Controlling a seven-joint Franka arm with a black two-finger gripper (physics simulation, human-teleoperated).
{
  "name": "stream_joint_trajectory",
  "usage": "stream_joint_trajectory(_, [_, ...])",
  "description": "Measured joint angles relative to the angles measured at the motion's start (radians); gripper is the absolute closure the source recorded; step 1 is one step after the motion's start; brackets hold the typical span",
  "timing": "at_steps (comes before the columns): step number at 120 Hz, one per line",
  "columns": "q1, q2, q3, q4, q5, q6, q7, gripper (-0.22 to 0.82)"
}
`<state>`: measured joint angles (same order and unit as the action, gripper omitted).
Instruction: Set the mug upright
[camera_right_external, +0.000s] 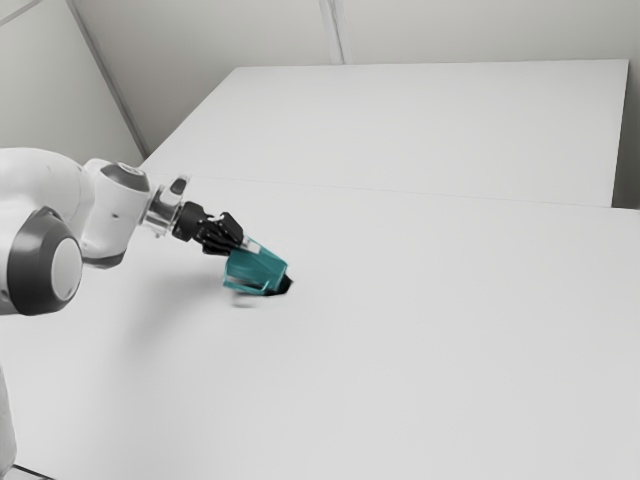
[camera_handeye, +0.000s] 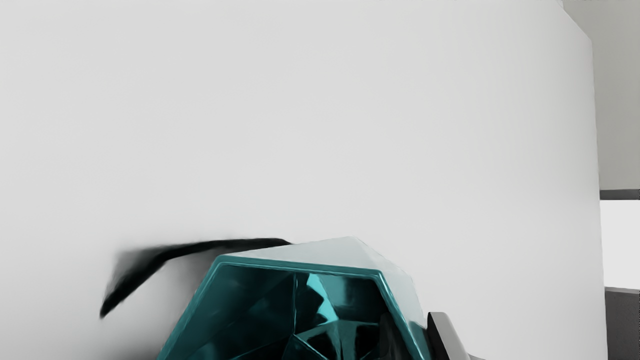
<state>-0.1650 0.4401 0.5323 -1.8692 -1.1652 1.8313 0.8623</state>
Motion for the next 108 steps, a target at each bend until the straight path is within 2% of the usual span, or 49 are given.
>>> stream_joint_trajectory(40, [-0.043,-0.07,-0.004,0.035,0.042,0.007,-0.044,0.77])
stream_joint_trajectory(60, [-0.061,-0.072,-0.016,0.144,0.227,0.014,-0.127,0.77])
stream_joint_trajectory(73, [-0.083,-0.062,-0.021,0.165,0.34,0.048,-0.185,0.77])
stream_joint_trajectory(108, [-0.096,-0.044,-0.116,0.222,0.746,0.198,-0.356,0.77])
